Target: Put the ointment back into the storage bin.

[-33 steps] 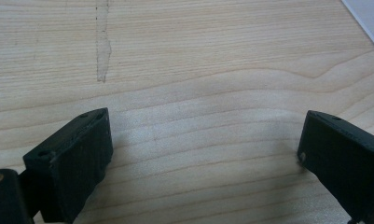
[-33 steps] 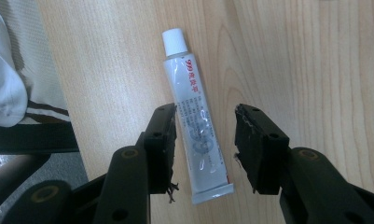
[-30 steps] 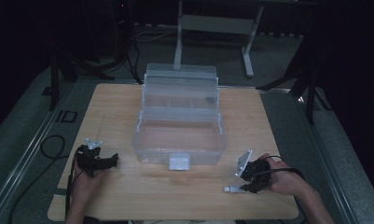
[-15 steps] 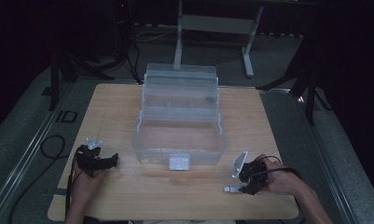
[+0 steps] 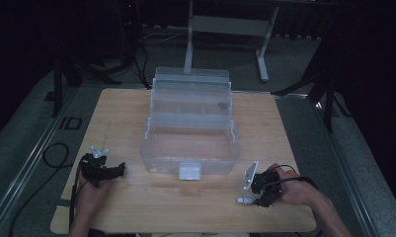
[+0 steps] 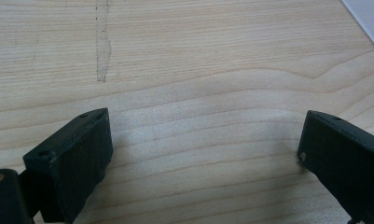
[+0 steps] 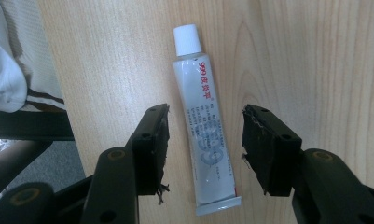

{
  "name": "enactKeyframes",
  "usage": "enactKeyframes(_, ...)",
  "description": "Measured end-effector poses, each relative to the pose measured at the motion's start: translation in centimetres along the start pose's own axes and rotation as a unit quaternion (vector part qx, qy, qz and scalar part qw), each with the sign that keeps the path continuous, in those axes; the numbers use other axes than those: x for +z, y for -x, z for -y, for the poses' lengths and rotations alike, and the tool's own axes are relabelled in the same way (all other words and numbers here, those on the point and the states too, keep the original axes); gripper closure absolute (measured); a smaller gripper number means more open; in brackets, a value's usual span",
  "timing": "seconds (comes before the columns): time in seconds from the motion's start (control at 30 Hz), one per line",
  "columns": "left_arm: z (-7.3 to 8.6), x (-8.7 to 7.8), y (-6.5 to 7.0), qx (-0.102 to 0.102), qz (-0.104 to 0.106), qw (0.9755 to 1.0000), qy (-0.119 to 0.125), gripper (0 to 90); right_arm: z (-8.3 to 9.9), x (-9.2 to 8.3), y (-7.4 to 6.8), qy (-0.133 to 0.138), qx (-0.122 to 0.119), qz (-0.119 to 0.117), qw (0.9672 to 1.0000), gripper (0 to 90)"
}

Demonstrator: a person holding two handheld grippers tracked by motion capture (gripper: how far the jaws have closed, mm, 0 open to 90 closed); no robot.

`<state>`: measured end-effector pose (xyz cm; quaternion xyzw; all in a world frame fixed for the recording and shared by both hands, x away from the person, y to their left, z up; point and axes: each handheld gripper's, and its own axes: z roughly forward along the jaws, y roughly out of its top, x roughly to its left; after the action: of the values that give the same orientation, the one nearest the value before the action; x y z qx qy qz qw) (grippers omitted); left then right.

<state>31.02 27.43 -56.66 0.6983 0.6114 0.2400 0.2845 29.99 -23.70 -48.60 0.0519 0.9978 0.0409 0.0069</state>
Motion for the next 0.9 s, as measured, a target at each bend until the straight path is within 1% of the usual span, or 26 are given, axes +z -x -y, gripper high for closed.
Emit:
enactKeyframes(0.27, 0.0, 0.0, 0.0, 0.0, 0.0, 1.0, 0.0, 3.6, -0.2, 0.5, 0.0, -0.009, -0.005, -0.003, 0.9999, 50.6)
enactKeyframes(0.6, 0.0, 0.0, 0.0, 0.0, 0.0, 1.0, 0.0, 3.6, -0.8, 1.0, 0.3, -0.017, -0.01, -0.009, 0.9998, 53.2)
enactKeyframes(0.73, 0.0, 0.0, 0.0, 0.0, 0.0, 1.0, 0.0, 3.6, -0.8, 1.3, 0.4, -0.028, -0.011, -0.011, 0.9995, 54.8)
enactKeyframes(0.9, 0.0, 0.0, 0.0, 0.0, 0.0, 1.0, 0.0, 3.7, -0.9, 1.7, 0.5, -0.033, -0.013, -0.016, 0.9992, 56.9)
